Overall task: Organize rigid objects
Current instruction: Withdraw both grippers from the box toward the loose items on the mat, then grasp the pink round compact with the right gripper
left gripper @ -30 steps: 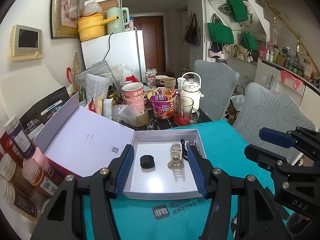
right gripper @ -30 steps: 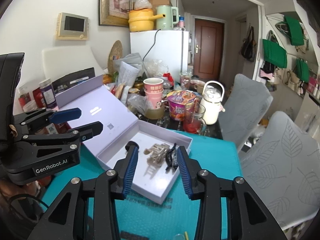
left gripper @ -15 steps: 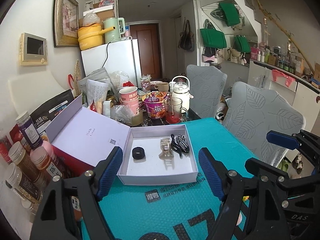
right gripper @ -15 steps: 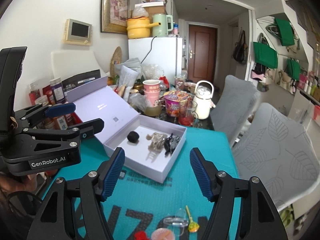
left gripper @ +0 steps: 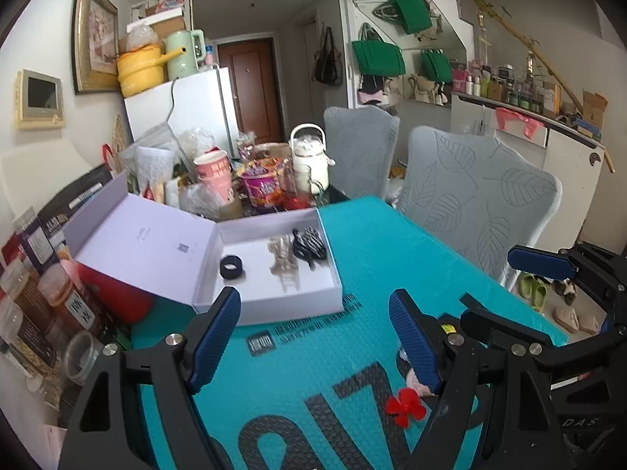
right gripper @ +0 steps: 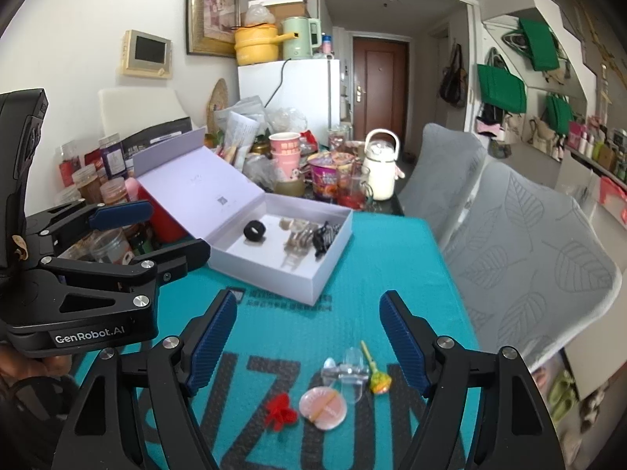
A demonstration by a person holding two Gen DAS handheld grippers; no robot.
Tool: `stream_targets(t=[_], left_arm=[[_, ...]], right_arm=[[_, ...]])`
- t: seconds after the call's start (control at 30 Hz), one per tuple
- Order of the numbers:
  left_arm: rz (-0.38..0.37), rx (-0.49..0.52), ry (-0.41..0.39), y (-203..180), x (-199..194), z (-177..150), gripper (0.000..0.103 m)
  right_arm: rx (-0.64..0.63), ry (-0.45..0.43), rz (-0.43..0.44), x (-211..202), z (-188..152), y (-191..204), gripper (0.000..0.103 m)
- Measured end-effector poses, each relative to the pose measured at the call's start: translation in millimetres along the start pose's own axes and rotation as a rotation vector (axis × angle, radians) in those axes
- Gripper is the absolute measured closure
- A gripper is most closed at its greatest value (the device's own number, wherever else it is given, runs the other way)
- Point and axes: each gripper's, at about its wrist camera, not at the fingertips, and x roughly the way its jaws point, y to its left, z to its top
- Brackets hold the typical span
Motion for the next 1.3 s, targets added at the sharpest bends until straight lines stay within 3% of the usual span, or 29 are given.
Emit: stream_targets(t=[0.33, 0.73, 1.03, 1.3], left_arm=[[-0.088, -0.023, 0.086, -11, 15, -37, 0.025], [-0.107, -0.029, 0.188, -11, 36, -78, 0.025], [-0.160, -0.009, 0.249, -17, 59, -92, 0.025], [-0.169, -0.004, 0.286, -15, 80, -92, 0.025]], right_arm=[[0.051, 0.060, -0.023, 5, -38, -3, 0.027], [0.123, 0.147, -0.045, 26, -83, -13, 0.027], [0.136, 0.224, -0.088, 54, -106, -19, 0.027], [0.153, 0.296, -0.060, 90, -121, -26, 0.027]])
